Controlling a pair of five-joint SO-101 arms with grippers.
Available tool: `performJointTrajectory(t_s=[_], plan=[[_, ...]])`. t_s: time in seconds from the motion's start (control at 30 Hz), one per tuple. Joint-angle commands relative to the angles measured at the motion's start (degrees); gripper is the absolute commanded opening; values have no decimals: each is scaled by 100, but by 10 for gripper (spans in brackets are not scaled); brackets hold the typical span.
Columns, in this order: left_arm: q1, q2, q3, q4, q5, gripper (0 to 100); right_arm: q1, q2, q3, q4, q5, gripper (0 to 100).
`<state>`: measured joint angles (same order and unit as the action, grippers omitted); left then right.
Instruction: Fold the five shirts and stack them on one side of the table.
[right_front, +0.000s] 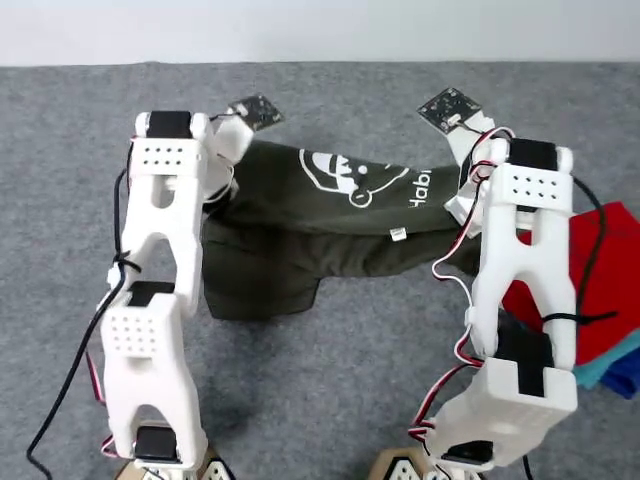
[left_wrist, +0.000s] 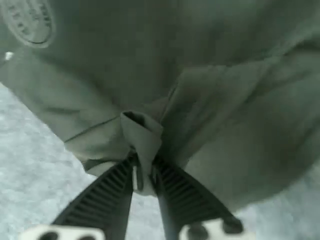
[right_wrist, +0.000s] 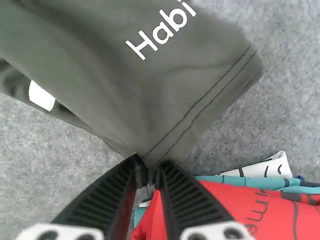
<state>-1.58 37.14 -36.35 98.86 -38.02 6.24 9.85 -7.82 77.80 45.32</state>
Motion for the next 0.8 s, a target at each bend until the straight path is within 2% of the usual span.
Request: performJointTrajectory(t_s=[0.0, 0.33, 0.4, 0.6, 0.77], plan=[[18, -941, 796, 176, -237, 5, 31, -84, -53, 48, 97, 9], [18, -1837, 2545, 158, -545, 6, 268, -66, -53, 13, 396, 9], [18, -1873, 2651, 158, -545, 12, 277, -66, -53, 13, 396, 11], [62, -1899, 2651, 167, -255, 111, 286, -66, -79, 4, 510, 12], [229, -2180, 2721, 167, 0, 144, 479, -66, -88, -84, 501, 16]])
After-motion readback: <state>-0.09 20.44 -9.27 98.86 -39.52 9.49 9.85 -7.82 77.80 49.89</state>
